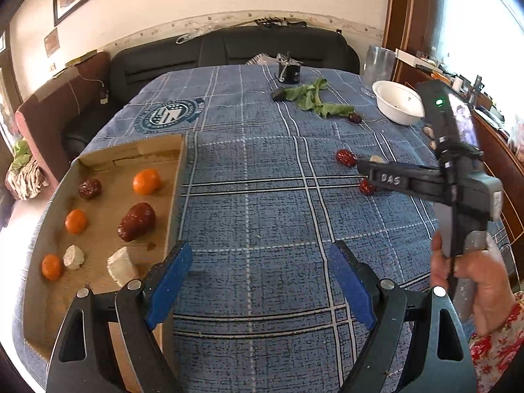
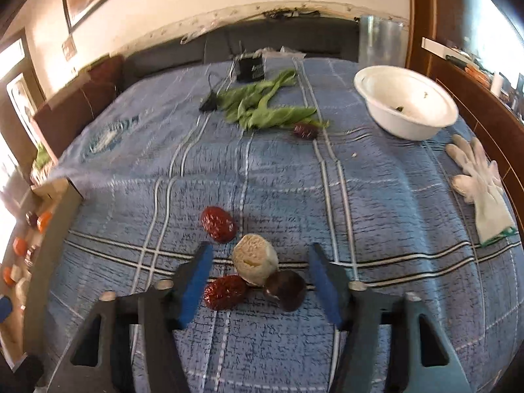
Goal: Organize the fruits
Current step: 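Grasp a red date with the left tool while the right tool grasps a round white cube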
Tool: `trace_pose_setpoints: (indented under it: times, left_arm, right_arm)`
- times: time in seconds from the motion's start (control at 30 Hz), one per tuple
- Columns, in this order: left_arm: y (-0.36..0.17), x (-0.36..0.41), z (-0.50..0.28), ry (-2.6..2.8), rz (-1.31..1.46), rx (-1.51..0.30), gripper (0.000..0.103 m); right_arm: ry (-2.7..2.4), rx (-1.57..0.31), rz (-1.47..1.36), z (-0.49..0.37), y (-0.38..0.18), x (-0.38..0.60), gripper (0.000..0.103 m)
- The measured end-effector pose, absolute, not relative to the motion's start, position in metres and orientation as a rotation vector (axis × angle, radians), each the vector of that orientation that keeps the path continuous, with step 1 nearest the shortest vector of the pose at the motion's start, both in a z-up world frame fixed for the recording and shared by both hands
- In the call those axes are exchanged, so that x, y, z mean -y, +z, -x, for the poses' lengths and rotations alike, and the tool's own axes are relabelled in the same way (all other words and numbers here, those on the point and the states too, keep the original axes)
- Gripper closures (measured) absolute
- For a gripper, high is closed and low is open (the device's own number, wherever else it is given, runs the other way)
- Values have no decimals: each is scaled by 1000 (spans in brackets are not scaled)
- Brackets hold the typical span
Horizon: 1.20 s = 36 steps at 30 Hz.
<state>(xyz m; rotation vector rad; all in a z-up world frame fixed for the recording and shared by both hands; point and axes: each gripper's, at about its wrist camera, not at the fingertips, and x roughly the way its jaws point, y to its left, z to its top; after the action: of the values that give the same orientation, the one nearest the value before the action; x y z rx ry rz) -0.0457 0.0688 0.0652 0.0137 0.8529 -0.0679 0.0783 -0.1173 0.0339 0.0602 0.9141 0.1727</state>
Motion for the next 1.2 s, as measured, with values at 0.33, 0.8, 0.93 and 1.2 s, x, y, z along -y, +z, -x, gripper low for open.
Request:
trace_pose_setpoints:
  times: [0.33, 0.8, 0.93, 1.2]
  left_arm:
    - [55, -29, 10, -189, -31, -881, 18]
    - [21, 42, -62, -394, -92, -879, 34]
    - [11, 41, -66, -436, -57, -906, 49]
    - [12, 31, -64, -467, -5, -932, 78]
  right_arm:
    - [178, -860, -263, -60, 53, 172, 73]
    - [211, -959, -472, -77, 23, 216, 72]
    - [214, -949, -479, -77, 24, 215, 71]
    - [215, -866, -423, -74, 37, 201, 48]
